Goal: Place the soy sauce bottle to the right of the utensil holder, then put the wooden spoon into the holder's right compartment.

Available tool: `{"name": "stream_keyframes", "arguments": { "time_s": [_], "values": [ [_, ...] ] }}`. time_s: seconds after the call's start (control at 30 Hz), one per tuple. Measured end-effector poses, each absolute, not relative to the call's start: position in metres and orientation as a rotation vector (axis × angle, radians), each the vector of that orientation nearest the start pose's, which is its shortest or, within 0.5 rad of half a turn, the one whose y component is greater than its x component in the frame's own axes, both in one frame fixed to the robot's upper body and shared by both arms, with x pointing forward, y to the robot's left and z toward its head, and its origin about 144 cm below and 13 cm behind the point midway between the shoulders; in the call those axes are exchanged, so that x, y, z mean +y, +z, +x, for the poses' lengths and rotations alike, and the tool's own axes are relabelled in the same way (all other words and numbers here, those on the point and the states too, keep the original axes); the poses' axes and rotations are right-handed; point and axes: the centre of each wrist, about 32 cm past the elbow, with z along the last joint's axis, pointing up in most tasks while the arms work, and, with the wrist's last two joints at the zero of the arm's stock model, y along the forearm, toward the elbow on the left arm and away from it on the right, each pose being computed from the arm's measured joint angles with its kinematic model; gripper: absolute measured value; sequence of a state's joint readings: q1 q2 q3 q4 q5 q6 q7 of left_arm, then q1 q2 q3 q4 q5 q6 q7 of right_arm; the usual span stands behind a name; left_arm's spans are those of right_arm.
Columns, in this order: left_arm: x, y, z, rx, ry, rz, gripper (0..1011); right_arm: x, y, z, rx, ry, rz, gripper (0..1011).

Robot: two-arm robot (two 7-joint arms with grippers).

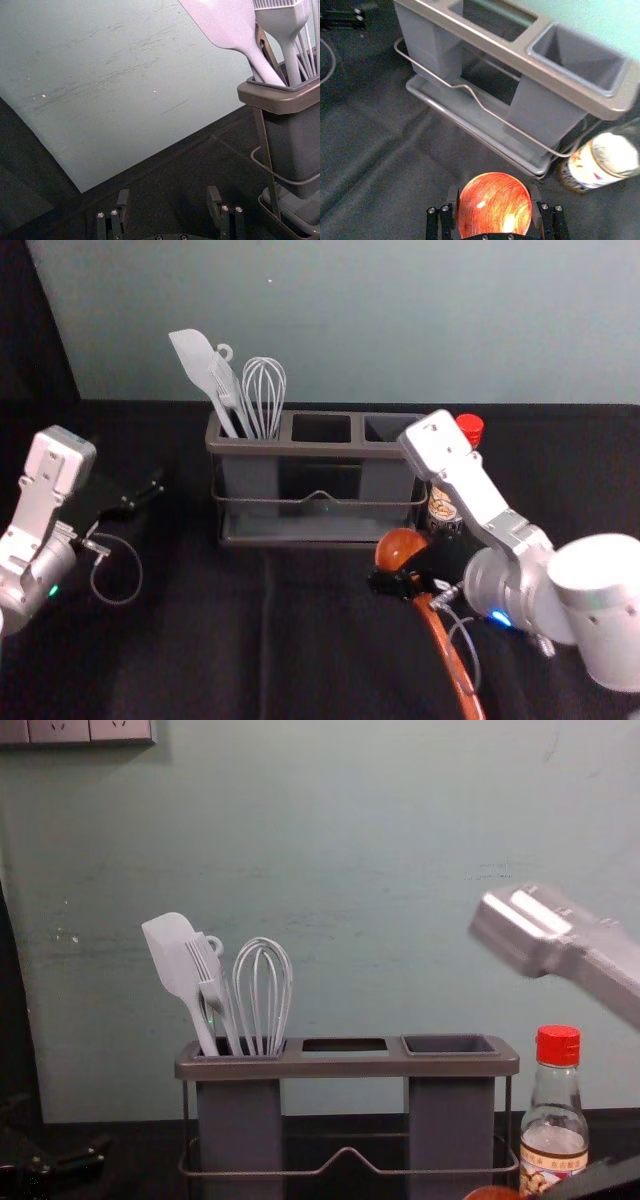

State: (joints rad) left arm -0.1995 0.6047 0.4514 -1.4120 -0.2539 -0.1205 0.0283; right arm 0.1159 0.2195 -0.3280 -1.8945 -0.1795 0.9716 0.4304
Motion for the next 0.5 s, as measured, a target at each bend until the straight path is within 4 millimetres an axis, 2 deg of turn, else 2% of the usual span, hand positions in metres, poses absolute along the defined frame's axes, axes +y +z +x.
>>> {"name": "stream_keyframes", "arguments": {
  "time_s": [0.1,0.33,0.5],
  "values": [
    [0.310,1.140,0.489,-0.285,1.248,0.304,1000,-0.183,1.252,0.434,0.106,-1.004,-0.656,838],
    [0.310,1.140,0.489,-0.285,1.248,0.304,1000,-0.197,1.246,0.409,-0.032,-1.076,-0.548,838],
    [0.310,1.140,0.489,-0.285,1.248,0.304,1000,-0.211,1.236,0.390,-0.192,-1.120,-0.386,838]
  ]
}}
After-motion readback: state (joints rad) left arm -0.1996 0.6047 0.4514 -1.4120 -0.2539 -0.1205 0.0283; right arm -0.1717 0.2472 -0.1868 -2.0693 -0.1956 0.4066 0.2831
